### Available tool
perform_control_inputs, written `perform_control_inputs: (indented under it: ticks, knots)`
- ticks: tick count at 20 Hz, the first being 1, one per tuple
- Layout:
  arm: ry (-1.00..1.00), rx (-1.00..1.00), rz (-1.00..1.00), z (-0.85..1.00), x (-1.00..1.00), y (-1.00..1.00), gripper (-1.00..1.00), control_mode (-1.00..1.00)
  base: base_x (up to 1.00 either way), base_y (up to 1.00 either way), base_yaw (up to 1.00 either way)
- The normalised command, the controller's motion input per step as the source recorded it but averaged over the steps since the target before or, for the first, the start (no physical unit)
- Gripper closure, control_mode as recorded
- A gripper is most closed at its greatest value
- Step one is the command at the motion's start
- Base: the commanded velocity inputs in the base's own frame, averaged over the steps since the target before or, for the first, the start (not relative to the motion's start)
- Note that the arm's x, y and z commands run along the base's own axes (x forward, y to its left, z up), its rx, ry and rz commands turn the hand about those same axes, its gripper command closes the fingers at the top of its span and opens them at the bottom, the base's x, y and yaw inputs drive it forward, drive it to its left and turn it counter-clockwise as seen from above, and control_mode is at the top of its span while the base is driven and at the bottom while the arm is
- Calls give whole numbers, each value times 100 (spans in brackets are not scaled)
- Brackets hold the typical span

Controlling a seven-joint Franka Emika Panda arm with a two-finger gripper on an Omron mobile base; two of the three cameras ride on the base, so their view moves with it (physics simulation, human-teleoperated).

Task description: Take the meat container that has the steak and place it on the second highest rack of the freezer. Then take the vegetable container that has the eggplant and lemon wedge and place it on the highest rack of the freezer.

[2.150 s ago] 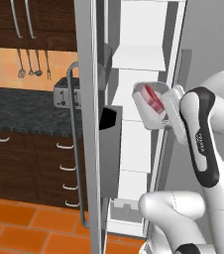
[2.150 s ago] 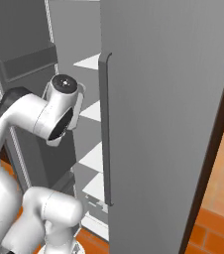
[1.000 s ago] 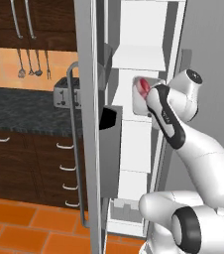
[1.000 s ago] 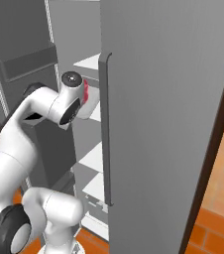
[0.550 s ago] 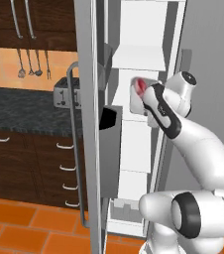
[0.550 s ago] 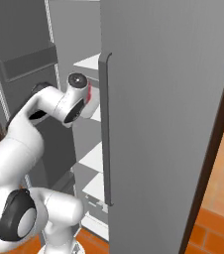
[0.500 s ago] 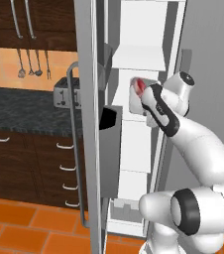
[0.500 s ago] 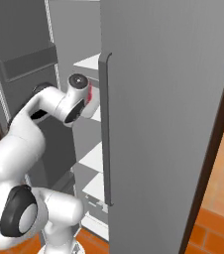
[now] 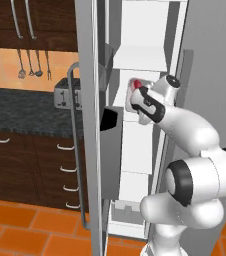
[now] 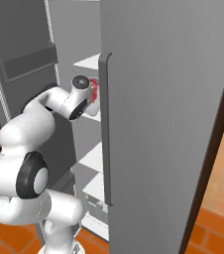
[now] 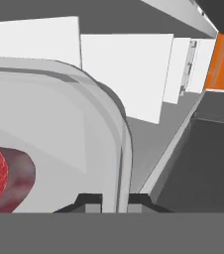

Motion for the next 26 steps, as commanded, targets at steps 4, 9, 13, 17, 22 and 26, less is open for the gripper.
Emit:
perform_control_inputs:
  ticks: [4, 9, 13, 17, 22, 26]
  knots:
    - [0, 0, -1, -20, 16, 0, 100, -100, 0, 0, 0]
    - [1, -1, 0, -11, 36, 0, 100, -100, 0, 0, 0]
    - [0, -3, 0, -3, 53, 0, 100, -100, 0, 0, 0]
    - [0, 0, 0, 0, 42, -3, 100, -100, 0, 0, 0]
    - [0, 0, 0, -9, 31, -16, 100, -100, 0, 0, 0]
    - [0, 0, 0, -16, 39, -13, 100, -100, 0, 0, 0]
